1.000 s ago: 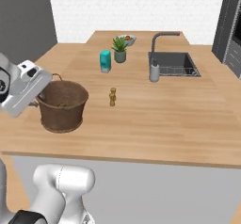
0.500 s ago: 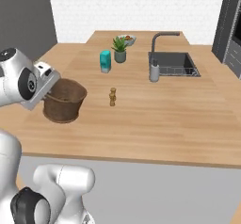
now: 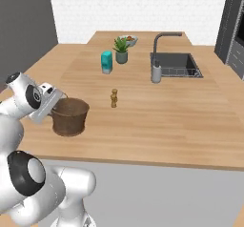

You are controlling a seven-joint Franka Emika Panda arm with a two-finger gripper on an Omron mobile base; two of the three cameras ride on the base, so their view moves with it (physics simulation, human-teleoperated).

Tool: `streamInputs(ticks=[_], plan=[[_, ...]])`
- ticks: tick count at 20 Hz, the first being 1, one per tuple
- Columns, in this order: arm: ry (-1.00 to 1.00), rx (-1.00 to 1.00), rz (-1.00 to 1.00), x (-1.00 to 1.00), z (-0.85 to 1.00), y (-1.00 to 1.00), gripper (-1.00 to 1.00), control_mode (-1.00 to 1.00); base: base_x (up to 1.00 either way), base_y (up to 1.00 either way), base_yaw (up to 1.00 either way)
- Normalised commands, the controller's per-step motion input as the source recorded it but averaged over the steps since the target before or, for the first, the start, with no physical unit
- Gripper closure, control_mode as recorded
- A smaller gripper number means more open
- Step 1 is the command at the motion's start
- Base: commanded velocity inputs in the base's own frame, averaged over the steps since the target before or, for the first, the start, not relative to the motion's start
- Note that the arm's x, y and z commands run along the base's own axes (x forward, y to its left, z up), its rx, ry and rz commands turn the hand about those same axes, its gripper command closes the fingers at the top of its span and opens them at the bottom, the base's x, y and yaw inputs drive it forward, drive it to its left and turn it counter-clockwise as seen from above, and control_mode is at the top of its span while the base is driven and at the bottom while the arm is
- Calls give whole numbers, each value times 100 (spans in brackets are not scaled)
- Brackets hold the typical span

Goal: Open the cabinet, pick up the bread from the cabinet and place it in the basket. Then move the basket to the dining counter.

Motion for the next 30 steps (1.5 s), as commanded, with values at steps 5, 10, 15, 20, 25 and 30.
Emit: streamInputs(ticks=[5, 10, 15, 20, 25, 30], plan=[[13, -6, -3, 10, -96, 14, 100, -100, 0, 0, 0], [4, 0, 0, 1, -60, 15, 100, -100, 0, 0, 0], [-1, 5, -5, -9, 26, 0, -100, -100, 0, 0, 0], [-2, 4, -9, -25, 100, -1, -100, -100, 0, 0, 0], [-13, 4, -5, -77, 83, 0, -100, -100, 0, 0, 0], [-17, 12, -1, -97, 70, -9, -100, -100, 0, 0, 0]])
